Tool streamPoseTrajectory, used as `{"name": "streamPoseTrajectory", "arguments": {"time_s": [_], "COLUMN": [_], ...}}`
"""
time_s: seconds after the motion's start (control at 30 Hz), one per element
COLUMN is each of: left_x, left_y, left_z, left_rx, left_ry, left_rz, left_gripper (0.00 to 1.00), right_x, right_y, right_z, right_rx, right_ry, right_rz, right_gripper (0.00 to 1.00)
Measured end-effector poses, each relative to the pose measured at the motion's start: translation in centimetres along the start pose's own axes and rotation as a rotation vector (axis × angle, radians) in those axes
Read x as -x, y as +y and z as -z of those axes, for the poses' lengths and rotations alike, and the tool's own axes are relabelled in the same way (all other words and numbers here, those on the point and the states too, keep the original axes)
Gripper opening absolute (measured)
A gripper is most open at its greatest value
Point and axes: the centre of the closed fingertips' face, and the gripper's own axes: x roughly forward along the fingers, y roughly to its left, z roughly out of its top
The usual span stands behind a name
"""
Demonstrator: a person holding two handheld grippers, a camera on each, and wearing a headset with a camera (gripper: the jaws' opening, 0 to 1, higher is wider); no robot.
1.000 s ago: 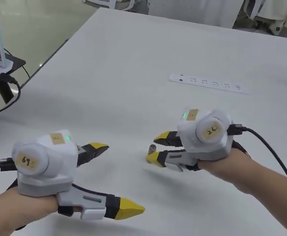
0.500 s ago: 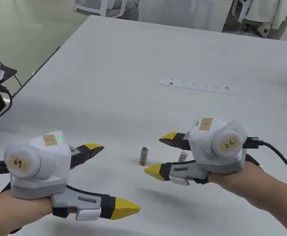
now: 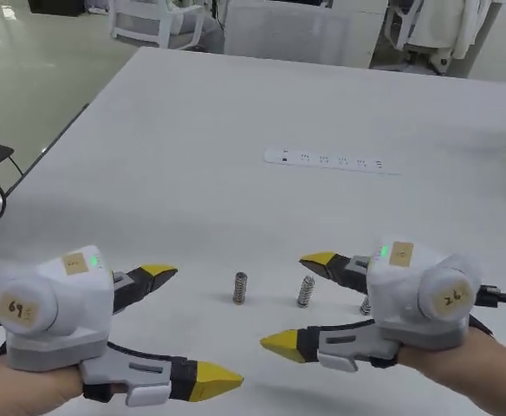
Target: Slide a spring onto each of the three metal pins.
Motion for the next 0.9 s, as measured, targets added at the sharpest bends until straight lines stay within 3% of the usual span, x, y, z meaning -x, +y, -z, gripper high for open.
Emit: {"name": "streamPoseTrajectory", "arguments": {"time_s": [0.17,0.33,0.53,0.9], "left_x": [0.2,0.2,-0.1,0.2], "left_y": [-0.8,-1.5,-2.3,-2.1], "left_z": [-0.8,-0.8,-1.1,-1.2], "left_rx": [0.014,0.012,0.008,0.04], "left_ry": [-0.041,-0.041,-0.059,-0.036], "left_rz": [0.024,0.025,0.008,-0.048], "left_gripper": [0.98,0.98,0.98,0.98], "right_x": [1.7,3.4,5.8,9.7], "right_y": [0.1,0.2,-0.8,-2.3], "right_z": [0.8,1.1,1.9,4.9], "right_rx": [-0.048,-0.099,-0.147,-0.202], "right_ry": [-0.016,-0.05,-0.094,-0.085], "right_rz": [0.025,0.041,0.068,0.112], "right_gripper": [0.76,0.84,0.92,0.99]}}
